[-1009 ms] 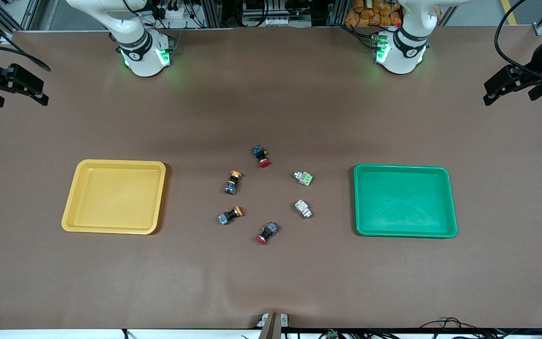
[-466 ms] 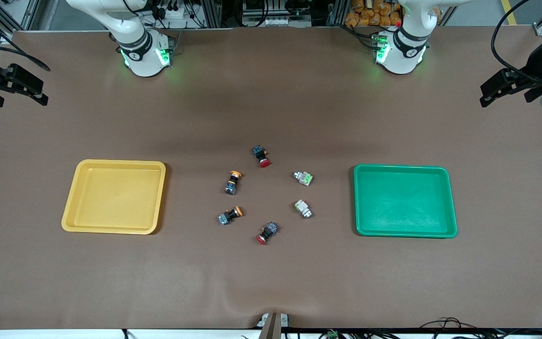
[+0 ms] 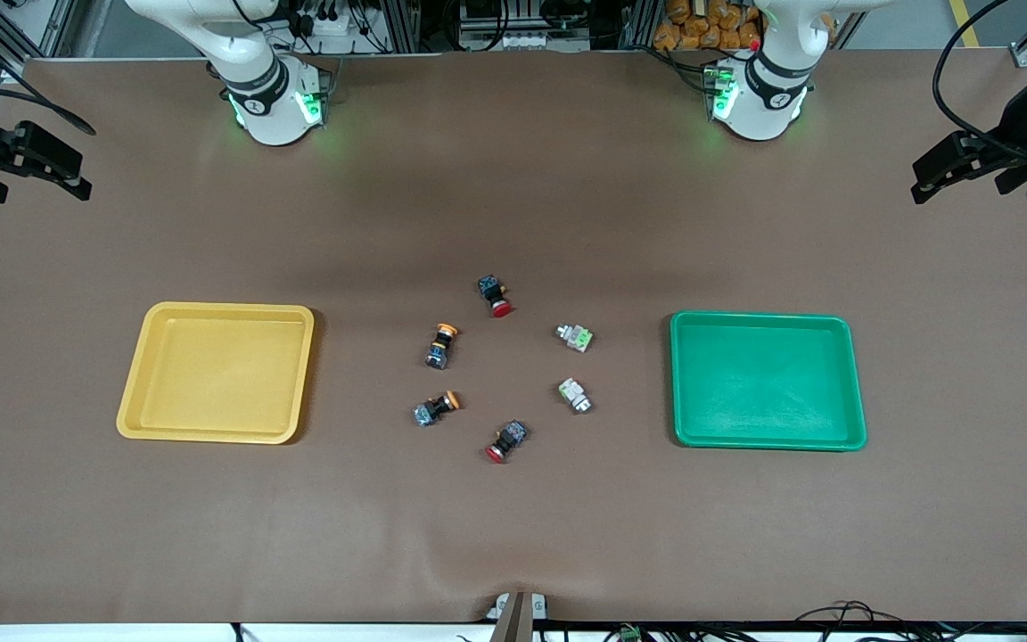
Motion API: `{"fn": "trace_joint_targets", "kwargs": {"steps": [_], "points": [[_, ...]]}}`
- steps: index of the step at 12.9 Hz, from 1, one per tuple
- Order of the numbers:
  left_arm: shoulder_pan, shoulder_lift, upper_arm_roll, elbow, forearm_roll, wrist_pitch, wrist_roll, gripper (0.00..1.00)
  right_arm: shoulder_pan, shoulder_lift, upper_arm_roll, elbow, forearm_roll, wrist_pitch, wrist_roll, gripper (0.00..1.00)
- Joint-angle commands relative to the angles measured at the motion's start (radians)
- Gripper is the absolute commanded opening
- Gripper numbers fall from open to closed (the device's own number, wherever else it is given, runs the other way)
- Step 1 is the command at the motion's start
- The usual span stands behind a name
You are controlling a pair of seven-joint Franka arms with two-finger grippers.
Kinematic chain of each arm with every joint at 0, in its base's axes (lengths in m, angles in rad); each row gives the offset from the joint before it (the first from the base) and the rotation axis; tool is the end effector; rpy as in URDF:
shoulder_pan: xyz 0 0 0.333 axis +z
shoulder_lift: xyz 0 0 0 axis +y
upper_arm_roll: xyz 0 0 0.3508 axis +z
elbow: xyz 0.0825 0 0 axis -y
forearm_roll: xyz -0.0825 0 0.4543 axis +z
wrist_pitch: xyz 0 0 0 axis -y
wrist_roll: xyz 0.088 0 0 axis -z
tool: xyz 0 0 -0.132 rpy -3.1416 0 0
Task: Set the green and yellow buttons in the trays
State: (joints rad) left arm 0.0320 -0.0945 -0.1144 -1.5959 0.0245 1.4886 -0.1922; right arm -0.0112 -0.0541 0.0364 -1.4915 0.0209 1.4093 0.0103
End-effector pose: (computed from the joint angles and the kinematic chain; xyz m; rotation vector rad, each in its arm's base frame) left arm 0.5811 -0.0479 0.6704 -3.1000 -0.1741 0.0131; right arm 0.5867 0.0185 0.6955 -3.1230 -0.0279 0.0445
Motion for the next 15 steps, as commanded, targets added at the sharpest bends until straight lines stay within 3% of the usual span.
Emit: {"fn": "trace_joint_targets", "kwargs": {"steps": [1,6,10,15], "points": [[0.022,0.001,-0.001,-0.010,-0.008,-0.010,0.000,1.00,-0.007,-0.001,0.005,0.002,-0.015,-0.001,-0.009,1.00],[0.005,0.077,-0.017,-0.012,-0.005,0.019,-0.027,1.00,-0.009,-0.001,0.005,0.002,-0.015,-0.003,-0.010,1.00],[0.003,0.180,-0.088,-0.012,0.006,0.091,-0.038,1.00,-0.010,-0.001,0.005,0.002,-0.015,-0.006,-0.010,1.00],[-0.035,0.318,-0.195,-0.021,0.006,0.246,-0.315,1.00,-0.012,0.002,0.004,0.002,-0.015,-0.007,-0.010,1.00]]}}
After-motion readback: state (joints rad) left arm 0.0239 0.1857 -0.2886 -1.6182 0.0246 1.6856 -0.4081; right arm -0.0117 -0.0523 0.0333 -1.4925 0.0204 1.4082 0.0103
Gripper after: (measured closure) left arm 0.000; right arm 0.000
